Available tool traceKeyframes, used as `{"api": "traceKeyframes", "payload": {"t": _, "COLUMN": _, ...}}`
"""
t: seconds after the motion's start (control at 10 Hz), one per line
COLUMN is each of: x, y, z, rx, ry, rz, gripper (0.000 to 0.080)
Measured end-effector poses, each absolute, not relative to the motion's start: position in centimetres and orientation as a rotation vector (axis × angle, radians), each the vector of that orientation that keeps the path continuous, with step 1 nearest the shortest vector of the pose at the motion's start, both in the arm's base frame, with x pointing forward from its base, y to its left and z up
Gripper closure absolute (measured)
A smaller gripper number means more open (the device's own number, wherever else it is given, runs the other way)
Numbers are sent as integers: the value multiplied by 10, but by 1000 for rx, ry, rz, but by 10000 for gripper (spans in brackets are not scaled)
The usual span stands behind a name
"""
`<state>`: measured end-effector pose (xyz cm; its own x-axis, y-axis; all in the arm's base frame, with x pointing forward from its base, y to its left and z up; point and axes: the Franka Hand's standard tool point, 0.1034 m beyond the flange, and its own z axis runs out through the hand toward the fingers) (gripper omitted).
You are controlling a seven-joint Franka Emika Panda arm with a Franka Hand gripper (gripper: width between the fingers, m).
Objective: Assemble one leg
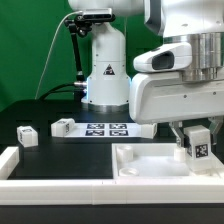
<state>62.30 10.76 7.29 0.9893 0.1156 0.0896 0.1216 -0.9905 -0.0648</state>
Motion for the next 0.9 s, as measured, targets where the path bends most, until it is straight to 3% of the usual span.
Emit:
{"api": "traceKeyframes", "payload": {"t": 0.1, "x": 623, "y": 108, "z": 73, "rx": -3062, "ry": -147, "rz": -130, "gripper": 509}}
{"api": "traceKeyframes", "payload": {"t": 0.9, "x": 623, "y": 113, "z": 69, "rx": -2557, "ry": 1499, "rz": -133, "gripper": 508}}
